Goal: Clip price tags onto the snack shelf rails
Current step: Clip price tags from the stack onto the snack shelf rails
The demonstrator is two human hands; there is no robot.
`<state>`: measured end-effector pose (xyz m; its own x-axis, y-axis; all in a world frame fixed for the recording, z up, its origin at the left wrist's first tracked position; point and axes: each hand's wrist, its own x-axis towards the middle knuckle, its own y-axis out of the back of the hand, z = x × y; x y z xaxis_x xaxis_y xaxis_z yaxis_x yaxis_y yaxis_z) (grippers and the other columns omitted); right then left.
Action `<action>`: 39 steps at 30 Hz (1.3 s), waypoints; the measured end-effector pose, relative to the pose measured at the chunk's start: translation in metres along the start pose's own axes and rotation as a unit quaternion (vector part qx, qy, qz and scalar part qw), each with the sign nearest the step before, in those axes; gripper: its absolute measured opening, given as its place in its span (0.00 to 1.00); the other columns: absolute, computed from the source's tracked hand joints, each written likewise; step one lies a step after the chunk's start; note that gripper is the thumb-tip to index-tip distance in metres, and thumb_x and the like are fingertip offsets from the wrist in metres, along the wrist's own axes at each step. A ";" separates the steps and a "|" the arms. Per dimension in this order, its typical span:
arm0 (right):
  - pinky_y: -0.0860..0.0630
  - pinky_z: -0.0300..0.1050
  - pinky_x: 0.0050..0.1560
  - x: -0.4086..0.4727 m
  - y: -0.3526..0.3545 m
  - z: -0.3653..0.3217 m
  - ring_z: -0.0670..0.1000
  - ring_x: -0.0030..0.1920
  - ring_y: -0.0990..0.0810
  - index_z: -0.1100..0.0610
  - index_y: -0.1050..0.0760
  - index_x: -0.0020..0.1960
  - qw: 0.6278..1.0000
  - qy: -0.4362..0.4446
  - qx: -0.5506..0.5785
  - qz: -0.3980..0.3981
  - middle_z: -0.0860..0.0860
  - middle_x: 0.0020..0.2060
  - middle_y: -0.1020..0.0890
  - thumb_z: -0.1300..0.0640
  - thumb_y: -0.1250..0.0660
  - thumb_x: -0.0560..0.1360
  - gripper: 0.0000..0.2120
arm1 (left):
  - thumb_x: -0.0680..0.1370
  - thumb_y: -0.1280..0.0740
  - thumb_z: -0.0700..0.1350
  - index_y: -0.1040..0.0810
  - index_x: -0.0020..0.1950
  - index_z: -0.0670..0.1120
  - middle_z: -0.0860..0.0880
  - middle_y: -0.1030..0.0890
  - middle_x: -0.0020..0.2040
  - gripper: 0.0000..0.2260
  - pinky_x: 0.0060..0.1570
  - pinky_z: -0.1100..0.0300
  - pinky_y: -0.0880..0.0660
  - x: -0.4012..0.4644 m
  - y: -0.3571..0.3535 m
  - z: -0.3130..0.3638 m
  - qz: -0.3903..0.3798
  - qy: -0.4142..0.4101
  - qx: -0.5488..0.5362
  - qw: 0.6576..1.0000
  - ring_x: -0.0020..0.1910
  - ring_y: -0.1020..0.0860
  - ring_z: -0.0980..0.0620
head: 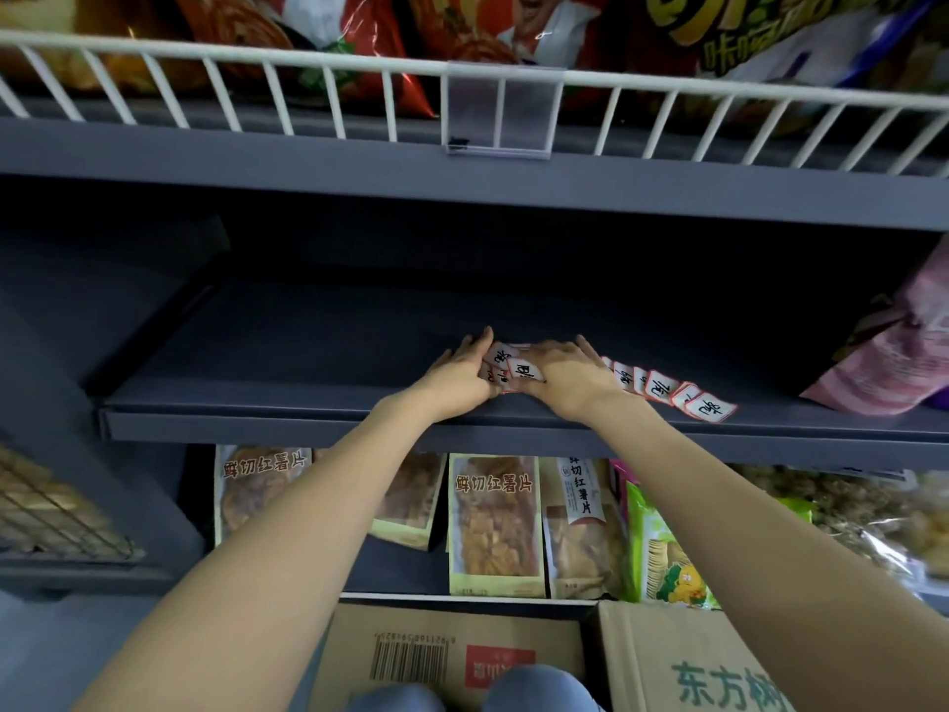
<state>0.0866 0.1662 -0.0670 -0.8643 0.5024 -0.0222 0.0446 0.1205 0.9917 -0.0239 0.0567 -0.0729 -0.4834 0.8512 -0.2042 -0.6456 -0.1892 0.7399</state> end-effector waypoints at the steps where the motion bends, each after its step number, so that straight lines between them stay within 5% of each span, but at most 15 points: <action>1: 0.54 0.48 0.73 -0.002 0.000 0.000 0.53 0.70 0.36 0.51 0.37 0.72 1.000 0.000 -0.005 0.015 0.53 0.68 0.31 0.41 0.43 0.77 0.27 | 0.78 0.36 0.48 0.55 0.77 0.54 0.49 0.50 0.78 0.35 0.75 0.52 0.50 0.000 -0.003 0.000 0.006 -0.015 -0.011 1.000 0.77 0.50 0.46; 5: 0.48 0.47 0.72 -0.010 -0.005 -0.001 0.54 0.66 0.33 0.51 0.32 0.69 0.997 0.011 0.022 0.071 0.53 0.64 0.28 0.43 0.39 0.76 0.24 | 0.78 0.35 0.46 0.47 0.77 0.50 0.49 0.37 0.74 0.31 0.69 0.59 0.39 -0.004 -0.015 0.002 0.059 -0.062 -0.041 0.995 0.71 0.36 0.49; 10: 0.44 0.49 0.71 -0.028 -0.008 0.013 0.56 0.70 0.38 0.55 0.34 0.71 0.983 -0.008 0.119 0.141 0.53 0.70 0.34 0.49 0.38 0.78 0.23 | 0.78 0.37 0.40 0.44 0.76 0.51 0.48 0.37 0.74 0.29 0.67 0.59 0.35 0.000 -0.023 0.015 0.061 -0.056 -0.130 0.988 0.70 0.34 0.49; 13: 0.52 0.55 0.73 -0.040 -0.010 0.031 0.56 0.74 0.46 0.52 0.40 0.74 0.986 -0.092 0.057 0.128 0.55 0.74 0.40 0.47 0.45 0.80 0.23 | 0.80 0.41 0.48 0.43 0.76 0.52 0.47 0.40 0.76 0.24 0.70 0.54 0.40 0.004 -0.034 0.027 0.084 -0.050 -0.011 0.995 0.73 0.39 0.46; 16: 0.47 0.54 0.72 -0.044 -0.012 0.041 0.58 0.73 0.43 0.53 0.41 0.74 0.990 -0.097 0.074 0.067 0.57 0.73 0.40 0.49 0.47 0.81 0.23 | 0.81 0.45 0.53 0.42 0.75 0.54 0.49 0.44 0.77 0.22 0.73 0.50 0.50 0.009 -0.048 0.037 0.097 -0.066 0.104 0.988 0.76 0.48 0.48; 19: 0.40 0.54 0.70 -0.048 -0.010 0.048 0.60 0.71 0.39 0.56 0.38 0.73 0.988 -0.074 0.113 0.079 0.57 0.73 0.39 0.54 0.45 0.81 0.21 | 0.81 0.44 0.50 0.39 0.74 0.53 0.50 0.42 0.76 0.20 0.72 0.48 0.48 0.013 -0.053 0.044 0.097 -0.074 0.115 0.986 0.76 0.48 0.46; 23: 0.50 0.60 0.73 -0.058 -0.006 0.067 0.57 0.75 0.48 0.51 0.41 0.74 0.983 -0.120 0.043 0.128 0.53 0.75 0.43 0.48 0.44 0.80 0.24 | 0.80 0.42 0.50 0.40 0.75 0.51 0.49 0.40 0.76 0.22 0.70 0.48 0.45 0.014 -0.054 0.043 0.119 -0.077 0.107 0.984 0.74 0.43 0.44; 27: 0.56 0.71 0.68 -0.063 -0.011 0.076 0.57 0.76 0.55 0.45 0.48 0.75 0.972 -0.215 0.055 0.078 0.51 0.76 0.48 0.40 0.49 0.79 0.26 | 0.81 0.44 0.51 0.46 0.76 0.53 0.51 0.44 0.77 0.24 0.73 0.44 0.57 0.015 -0.058 0.045 0.120 -0.051 0.132 0.983 0.77 0.49 0.49; 39: 0.54 0.64 0.71 -0.045 -0.013 0.060 0.55 0.75 0.48 0.49 0.43 0.74 0.989 -0.097 0.097 0.062 0.51 0.74 0.41 0.52 0.49 0.82 0.21 | 0.80 0.43 0.53 0.36 0.72 0.57 0.57 0.39 0.75 0.19 0.73 0.43 0.57 0.016 -0.061 0.051 0.138 -0.022 0.116 0.983 0.75 0.46 0.51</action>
<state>0.1547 0.1933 -0.0865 -0.7342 0.6767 0.0556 0.2559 0.1999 0.9458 0.0374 0.1068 -0.0888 -0.5920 0.8045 0.0481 -0.3393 -0.3029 0.8906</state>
